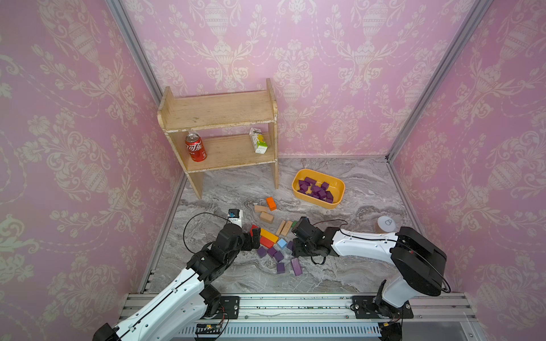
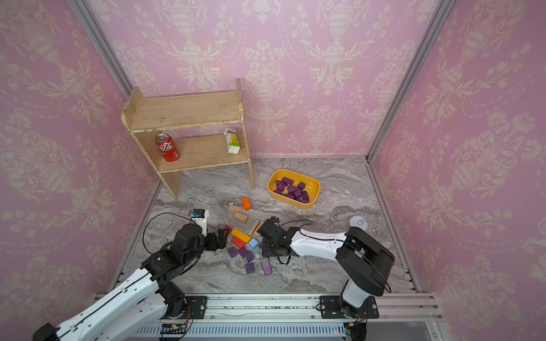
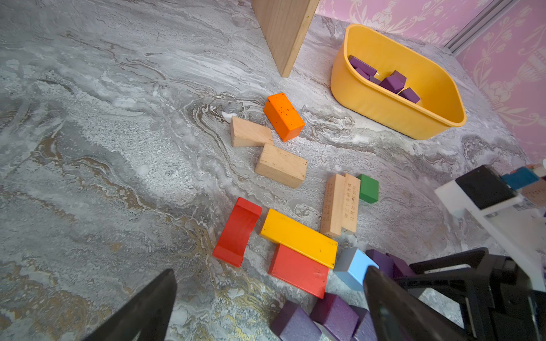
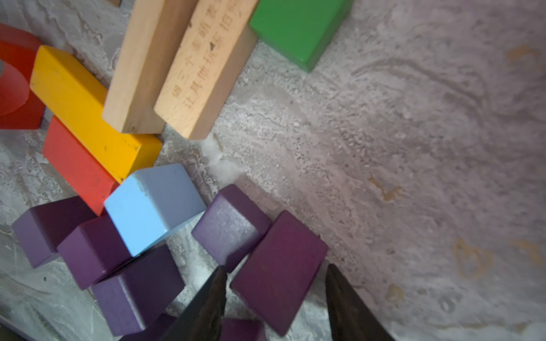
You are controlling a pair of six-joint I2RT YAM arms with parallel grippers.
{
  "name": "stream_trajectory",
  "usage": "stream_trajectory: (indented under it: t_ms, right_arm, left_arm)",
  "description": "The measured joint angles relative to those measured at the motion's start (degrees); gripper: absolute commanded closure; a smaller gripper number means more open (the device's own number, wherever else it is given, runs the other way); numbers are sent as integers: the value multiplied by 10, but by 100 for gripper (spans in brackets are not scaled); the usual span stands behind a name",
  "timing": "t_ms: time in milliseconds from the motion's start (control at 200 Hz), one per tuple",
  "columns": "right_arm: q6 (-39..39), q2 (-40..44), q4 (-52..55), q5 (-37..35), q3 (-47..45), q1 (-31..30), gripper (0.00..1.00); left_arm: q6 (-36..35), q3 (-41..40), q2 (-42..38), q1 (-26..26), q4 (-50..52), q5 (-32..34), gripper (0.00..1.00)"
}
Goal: Pick purple bricks into the storage bin
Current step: Pick up the building block from the center of the board.
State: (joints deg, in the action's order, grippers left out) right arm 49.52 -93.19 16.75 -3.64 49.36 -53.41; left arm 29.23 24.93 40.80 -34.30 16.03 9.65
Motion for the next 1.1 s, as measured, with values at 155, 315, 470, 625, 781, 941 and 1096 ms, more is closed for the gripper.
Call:
stream_trajectory:
  t_ms: [155,315,470,625,781,941,1096]
  right_arm:
    - [0,0,16,-21,1,0,50]
    - [-2,0,23,-34,1,0,53]
    - [-4,0,28,-38,1,0,61]
    - [-10,-3,37,-41,14,1,69]
    - [-22,-5,38,-51,26,1,71]
    - [-47,0,51,-65,39,4,69]
    - [-80,24,65,-71,76,31,68]
  left_arm:
    - [0,0,0,0,2,4,1]
    - [0,1,3,0,2,8,1]
    - [0,1,13,0,1,8,1]
    - [0,1,13,0,0,8,1]
    - [0,1,13,0,0,8,1]
    - [0,1,13,0,-1,8,1]
    - [0,4,15,0,-1,8,1]
